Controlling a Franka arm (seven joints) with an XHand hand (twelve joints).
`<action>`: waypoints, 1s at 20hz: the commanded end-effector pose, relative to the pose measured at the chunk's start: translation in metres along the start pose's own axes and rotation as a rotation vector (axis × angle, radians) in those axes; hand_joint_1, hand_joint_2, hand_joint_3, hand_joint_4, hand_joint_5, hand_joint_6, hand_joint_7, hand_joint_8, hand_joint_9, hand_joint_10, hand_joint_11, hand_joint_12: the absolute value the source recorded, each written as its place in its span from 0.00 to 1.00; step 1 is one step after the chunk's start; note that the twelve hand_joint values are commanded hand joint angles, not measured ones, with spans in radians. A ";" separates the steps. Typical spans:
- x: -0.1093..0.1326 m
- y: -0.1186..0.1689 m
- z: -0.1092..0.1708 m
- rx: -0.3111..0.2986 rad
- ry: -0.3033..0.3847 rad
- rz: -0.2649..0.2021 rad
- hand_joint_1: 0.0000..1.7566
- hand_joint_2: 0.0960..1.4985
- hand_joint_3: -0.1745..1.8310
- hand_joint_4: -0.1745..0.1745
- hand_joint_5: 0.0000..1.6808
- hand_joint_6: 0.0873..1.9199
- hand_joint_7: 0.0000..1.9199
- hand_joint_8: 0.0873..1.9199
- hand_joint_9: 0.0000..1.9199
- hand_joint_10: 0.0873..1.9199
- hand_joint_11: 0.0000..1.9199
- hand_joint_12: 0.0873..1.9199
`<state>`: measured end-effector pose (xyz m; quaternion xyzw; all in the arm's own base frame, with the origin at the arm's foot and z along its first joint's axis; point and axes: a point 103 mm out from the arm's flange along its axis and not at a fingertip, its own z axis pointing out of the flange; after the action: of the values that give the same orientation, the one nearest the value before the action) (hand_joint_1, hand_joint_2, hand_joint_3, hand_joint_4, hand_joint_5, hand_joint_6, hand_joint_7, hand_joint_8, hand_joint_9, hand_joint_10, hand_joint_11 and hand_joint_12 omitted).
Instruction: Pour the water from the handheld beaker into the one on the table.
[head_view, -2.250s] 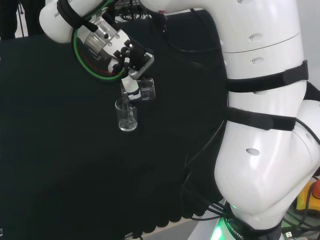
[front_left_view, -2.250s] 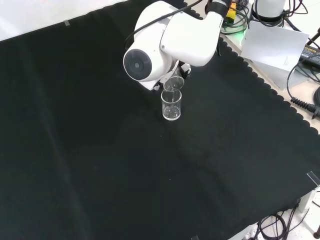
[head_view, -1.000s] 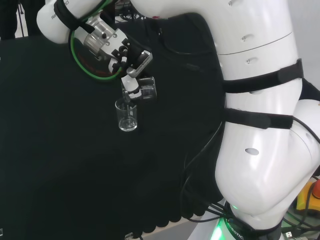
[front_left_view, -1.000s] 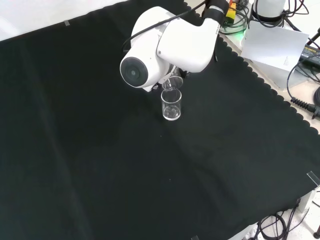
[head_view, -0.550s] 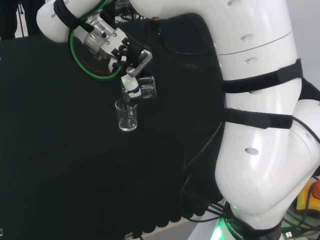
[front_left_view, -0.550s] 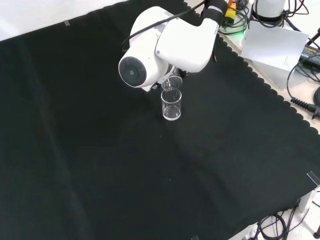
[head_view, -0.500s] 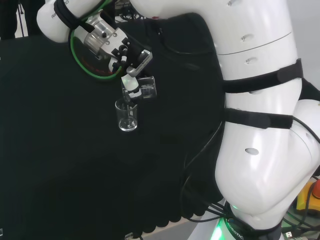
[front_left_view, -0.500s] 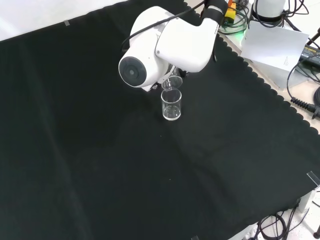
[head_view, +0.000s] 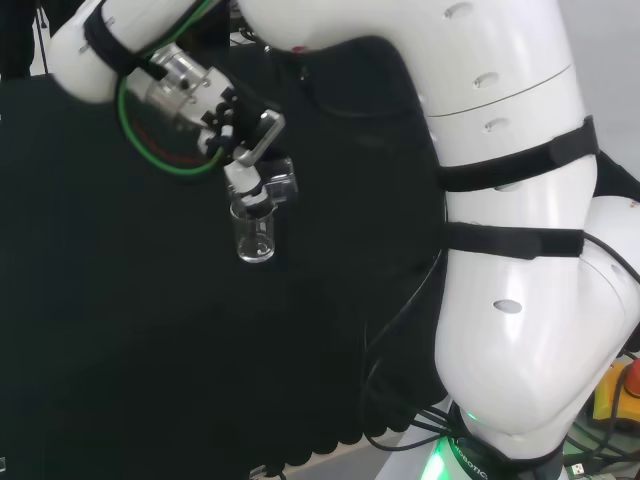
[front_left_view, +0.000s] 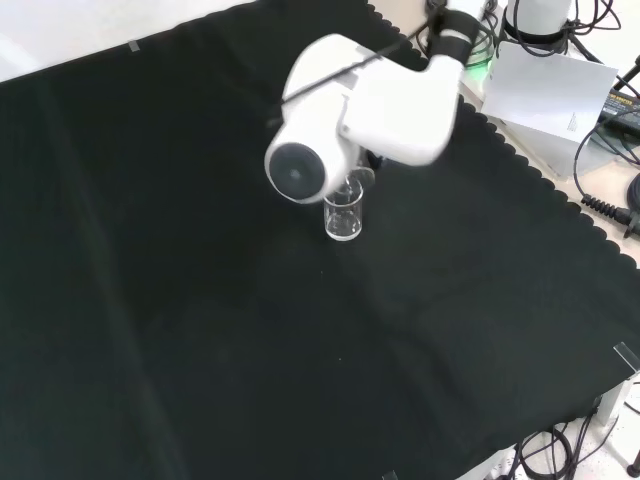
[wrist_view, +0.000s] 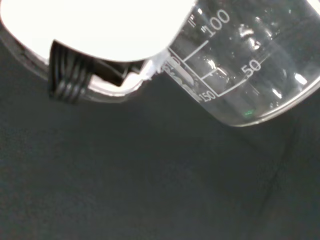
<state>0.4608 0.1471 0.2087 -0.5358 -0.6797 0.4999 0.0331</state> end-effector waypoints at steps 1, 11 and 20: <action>0.037 -0.006 -0.029 -0.095 -0.017 -0.028 0.74 0.37 0.48 0.00 0.70 0.43 0.64 0.42 0.80 0.37 0.66 0.37; 0.003 -0.014 -0.036 -0.300 0.205 -0.146 0.74 0.38 0.47 0.00 0.70 0.43 0.64 0.42 0.80 0.37 0.66 0.36; -0.054 -0.019 -0.006 -0.543 0.397 -0.213 0.74 0.38 0.47 0.00 0.69 0.43 0.64 0.42 0.80 0.37 0.66 0.36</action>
<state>0.4674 0.1481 0.2421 -0.5264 -0.7925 0.3015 0.0634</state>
